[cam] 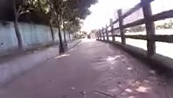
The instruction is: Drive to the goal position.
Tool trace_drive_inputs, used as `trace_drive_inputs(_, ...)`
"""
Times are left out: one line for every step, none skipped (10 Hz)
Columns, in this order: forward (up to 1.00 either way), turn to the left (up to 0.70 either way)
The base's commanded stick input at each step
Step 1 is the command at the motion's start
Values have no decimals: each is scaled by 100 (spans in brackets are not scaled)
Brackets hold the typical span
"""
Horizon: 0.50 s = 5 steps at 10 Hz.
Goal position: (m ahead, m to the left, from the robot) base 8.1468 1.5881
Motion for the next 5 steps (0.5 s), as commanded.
trace_drive_inputs(70,0)
trace_drive_inputs(70,0)
trace_drive_inputs(70,0)
trace_drive_inputs(70,0)
trace_drive_inputs(70,0)
